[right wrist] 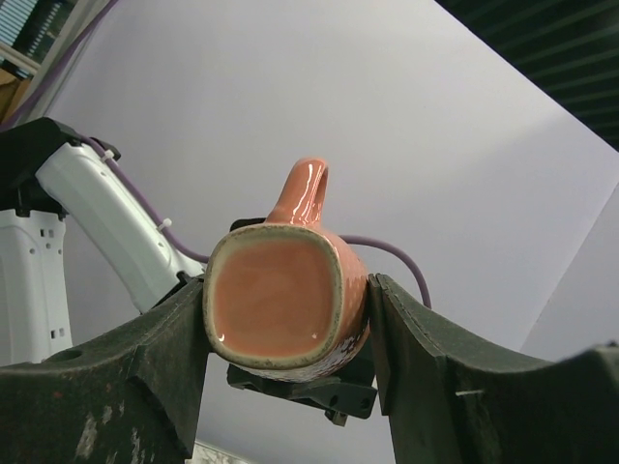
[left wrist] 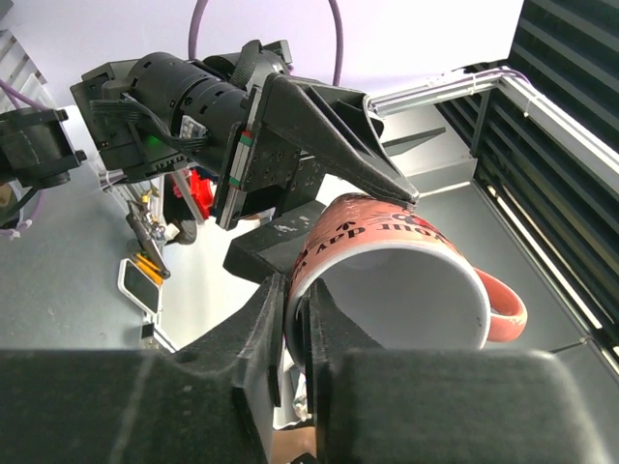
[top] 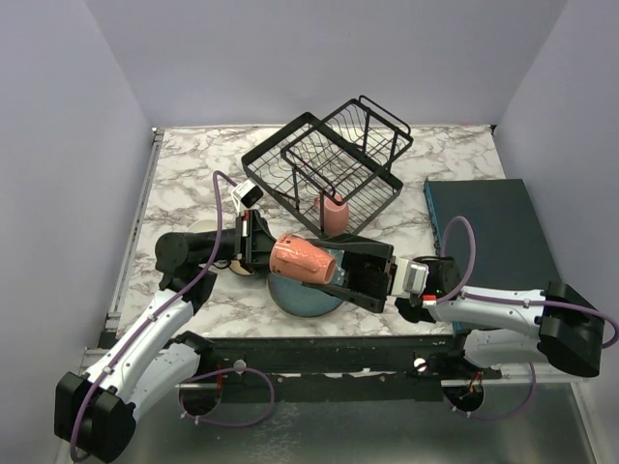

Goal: Load the mixed dishes into the dish rack
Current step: Turn the cup upside down in the dish rack.

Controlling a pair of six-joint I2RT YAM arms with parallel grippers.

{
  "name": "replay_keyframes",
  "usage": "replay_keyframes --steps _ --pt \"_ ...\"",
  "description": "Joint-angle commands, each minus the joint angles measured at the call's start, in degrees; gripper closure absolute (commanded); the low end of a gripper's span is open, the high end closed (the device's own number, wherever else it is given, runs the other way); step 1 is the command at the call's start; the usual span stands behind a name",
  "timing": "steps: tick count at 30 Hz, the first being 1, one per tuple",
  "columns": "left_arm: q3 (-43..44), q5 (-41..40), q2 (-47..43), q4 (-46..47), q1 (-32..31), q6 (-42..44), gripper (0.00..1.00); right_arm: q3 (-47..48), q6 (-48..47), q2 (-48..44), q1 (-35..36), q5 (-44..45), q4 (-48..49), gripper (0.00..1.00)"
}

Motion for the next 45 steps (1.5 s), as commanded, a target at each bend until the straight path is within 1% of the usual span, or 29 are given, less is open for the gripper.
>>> replay_keyframes --steps 1,6,11,15,25,30,35,39,45 --pt "-1.12 -2.13 -0.14 1.14 -0.38 0.55 0.78 -1.23 -0.99 -2.17 0.37 -0.52 15.98 1.0" --pt "-1.4 -2.4 0.19 1.14 -0.43 0.93 0.7 -2.24 -1.85 -3.47 0.32 0.39 15.96 1.0" --pt "-1.58 -2.41 0.31 1.14 -0.4 1.03 0.59 -3.22 -2.62 -4.59 0.33 1.35 15.96 1.0" --pt "-1.48 -2.41 0.22 1.14 -0.34 1.15 0.54 -4.1 -3.92 -5.95 0.32 2.48 14.6 1.0" --pt "-1.72 -2.3 1.15 0.4 -0.36 2.81 0.51 -7.09 -8.22 -13.48 0.36 7.5 4.58 1.0" --pt "-2.15 -2.98 1.98 -1.14 -0.31 5.05 0.51 -6.31 -10.17 -18.02 0.32 11.3 -5.81 1.0" --pt "-2.58 -3.4 2.35 -5.05 -0.31 8.79 0.51 -5.0 -12.28 -22.68 0.34 16.47 -17.7 1.0" --pt "-3.02 -3.46 3.29 -7.38 -0.32 11.68 0.51 -3.91 -13.45 -25.5 0.38 22.2 -25.67 1.0" --pt "-3.7 -3.7 4.99 -9.73 -0.31 15.11 0.53 -0.54 -13.73 -28.88 0.35 31.16 -40.49 1.0"
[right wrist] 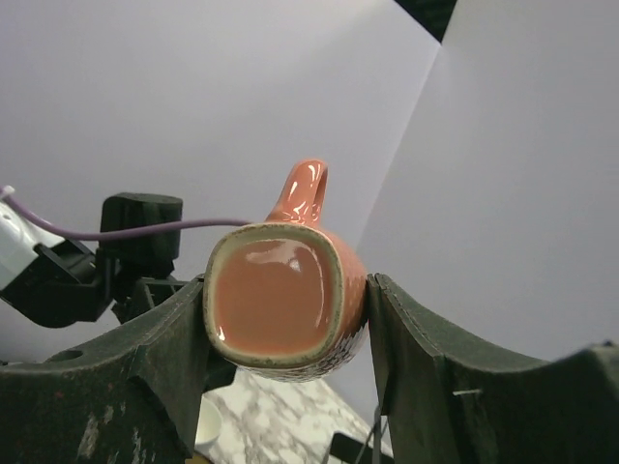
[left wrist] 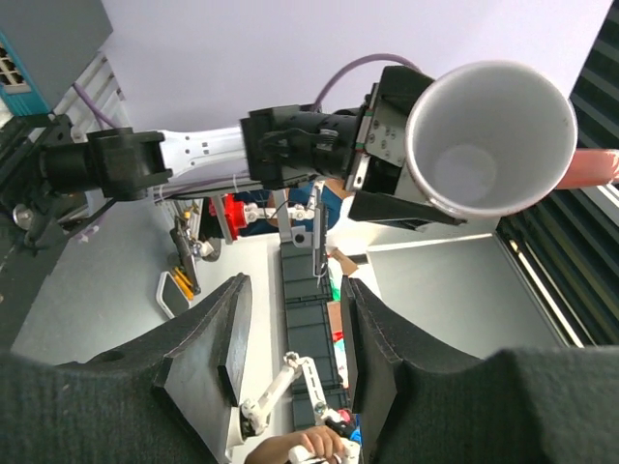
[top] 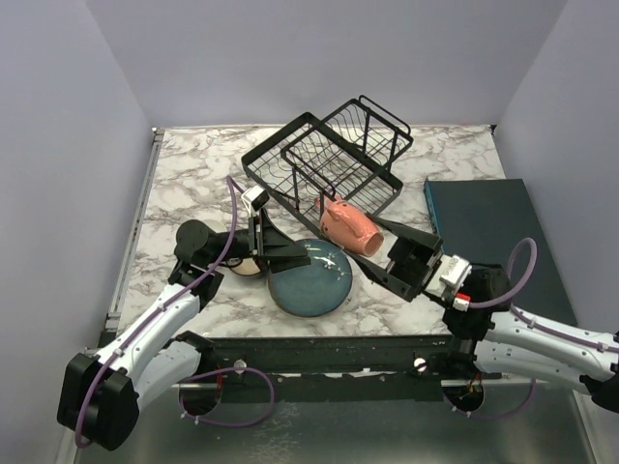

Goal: Load the mixed dishes into the dish rack
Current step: Turn the cup upside down in the dish rack.

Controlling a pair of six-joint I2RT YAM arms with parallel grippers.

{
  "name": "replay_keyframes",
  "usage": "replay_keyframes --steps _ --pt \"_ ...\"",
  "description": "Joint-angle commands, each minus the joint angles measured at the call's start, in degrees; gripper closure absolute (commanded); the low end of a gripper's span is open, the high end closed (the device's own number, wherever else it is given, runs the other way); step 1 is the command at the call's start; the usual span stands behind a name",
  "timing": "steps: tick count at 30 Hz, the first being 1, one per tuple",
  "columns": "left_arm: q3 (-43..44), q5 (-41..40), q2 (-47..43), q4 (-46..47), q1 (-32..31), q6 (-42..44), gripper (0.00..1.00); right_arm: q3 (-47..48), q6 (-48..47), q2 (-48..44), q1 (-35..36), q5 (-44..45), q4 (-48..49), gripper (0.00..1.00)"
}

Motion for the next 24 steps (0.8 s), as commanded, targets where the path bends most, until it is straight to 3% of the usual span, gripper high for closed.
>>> replay_keyframes --steps 1,10,19,24 --pt "-0.67 -1.04 1.08 -2.73 0.04 5.12 0.53 5.37 -1.31 -2.73 0.28 11.69 -13.05 1.0" --pt "1.39 -2.64 2.05 -18.61 0.08 17.82 0.55 12.8 2.39 -3.11 0.3 26.46 -36.22 1.0" --pt "8.45 -7.73 3.05 -40.55 0.03 34.51 0.57 19.15 9.21 2.12 0.26 40.8 -51.1 1.0" --pt "11.51 -9.6 3.07 -47.47 0.1 39.9 0.57 20.72 13.21 4.83 -1.32 43.56 -55.36 1.0"
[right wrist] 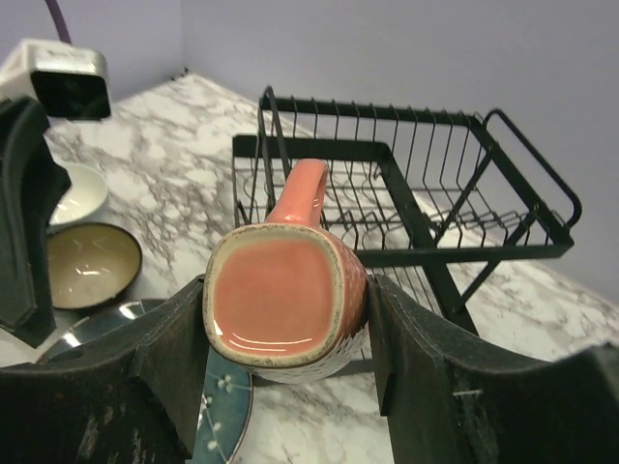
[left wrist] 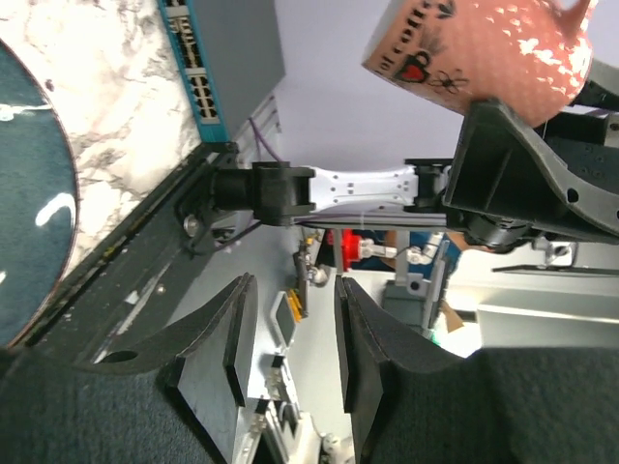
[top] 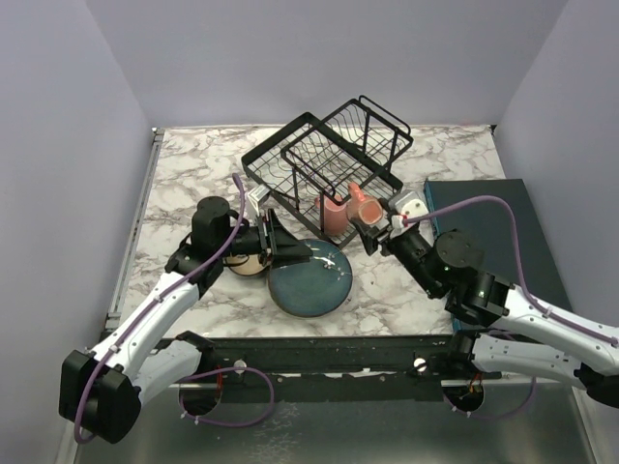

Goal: Load the mixed dishes into the dish rack
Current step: Turn the cup upside down in the dish rack.

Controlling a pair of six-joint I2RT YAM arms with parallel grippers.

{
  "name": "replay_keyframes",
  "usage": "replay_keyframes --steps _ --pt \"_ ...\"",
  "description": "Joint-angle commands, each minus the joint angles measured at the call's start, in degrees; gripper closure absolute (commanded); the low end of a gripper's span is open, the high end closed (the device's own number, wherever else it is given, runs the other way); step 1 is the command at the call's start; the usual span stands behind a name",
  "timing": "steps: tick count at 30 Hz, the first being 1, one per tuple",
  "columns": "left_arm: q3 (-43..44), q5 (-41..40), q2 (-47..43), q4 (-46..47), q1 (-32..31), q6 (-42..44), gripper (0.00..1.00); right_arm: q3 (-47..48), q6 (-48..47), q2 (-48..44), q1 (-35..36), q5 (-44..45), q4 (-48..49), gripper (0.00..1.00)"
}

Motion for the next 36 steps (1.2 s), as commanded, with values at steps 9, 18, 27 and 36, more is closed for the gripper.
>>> replay_keyframes --steps 9,18,27,36 --pt "10.88 -12.79 -1.34 -27.49 0.08 22.21 0.57 5.41 15.17 6.25 -15.5 -5.05 -14.21 0.99" --pt "14.34 -21.89 -3.83 -36.62 0.04 32.42 0.57 4.98 20.87 11.57 -27.45 -14.47 -14.2 1.0" --pt "13.7 -27.64 -5.52 -37.67 0.1 37.21 0.56 4.27 25.73 14.95 -36.78 -24.46 -11.15 1.0" --pt "9.99 -31.71 -7.53 -35.64 0.03 39.6 0.56 4.48 27.08 19.37 -40.4 -27.01 -7.26 1.0"
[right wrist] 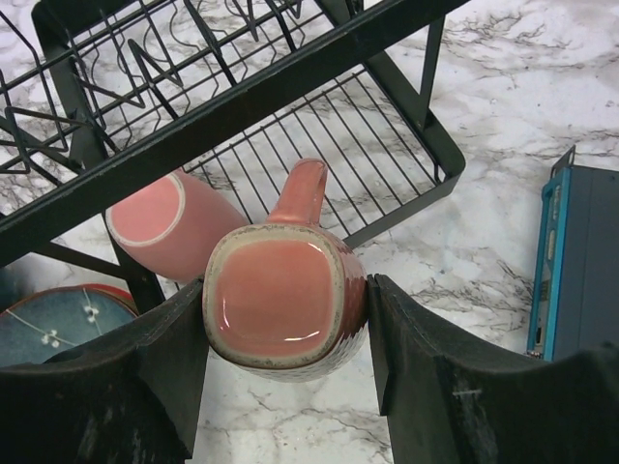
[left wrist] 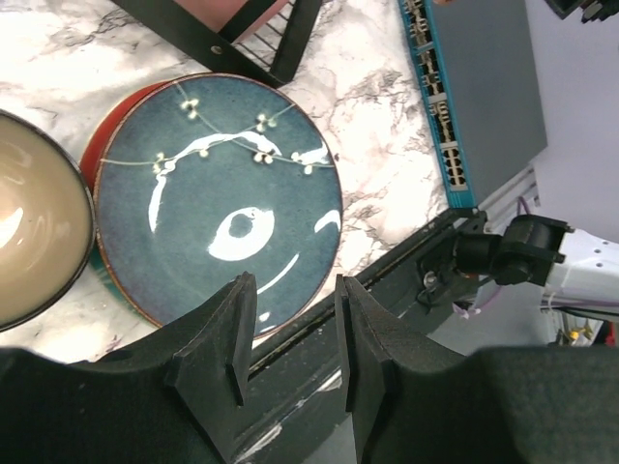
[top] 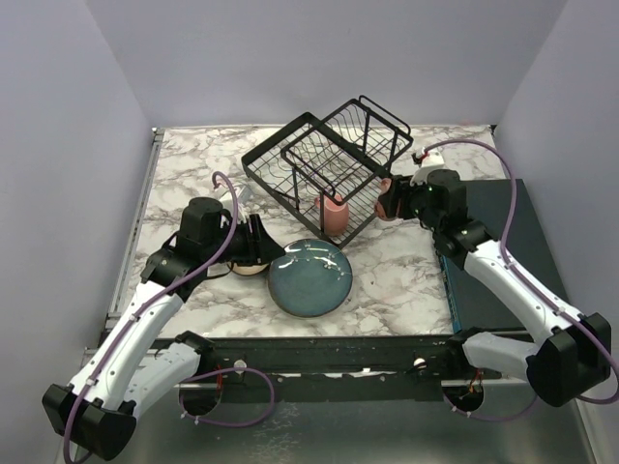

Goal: Load the mixed dishes into the dish rack
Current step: Turn the cup upside down in the dish rack.

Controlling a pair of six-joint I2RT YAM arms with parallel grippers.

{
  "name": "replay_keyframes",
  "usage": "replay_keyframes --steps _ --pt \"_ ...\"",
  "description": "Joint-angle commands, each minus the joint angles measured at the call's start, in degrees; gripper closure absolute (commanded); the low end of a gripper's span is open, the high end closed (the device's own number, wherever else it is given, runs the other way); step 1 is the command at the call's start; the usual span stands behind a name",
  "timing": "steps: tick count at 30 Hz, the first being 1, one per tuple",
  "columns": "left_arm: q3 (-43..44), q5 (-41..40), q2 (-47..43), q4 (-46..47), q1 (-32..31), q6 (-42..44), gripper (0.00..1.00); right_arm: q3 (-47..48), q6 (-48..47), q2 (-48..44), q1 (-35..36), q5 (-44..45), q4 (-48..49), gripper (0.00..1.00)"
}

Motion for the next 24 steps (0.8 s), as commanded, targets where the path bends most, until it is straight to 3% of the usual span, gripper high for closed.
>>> replay_keyframes --steps 1,24 --pt "-2.69 -3.96 -2.08 1.36 -0.02 2.75 0.56 1.18 1.57 1.8 -1.58 -3.17 6.63 1.0" --pt "-4.53 -5.46 -5.22 3.47 0.12 3.8 0.56 -4.55 6.58 12.11 -6.98 -10.01 28.91 1.0"
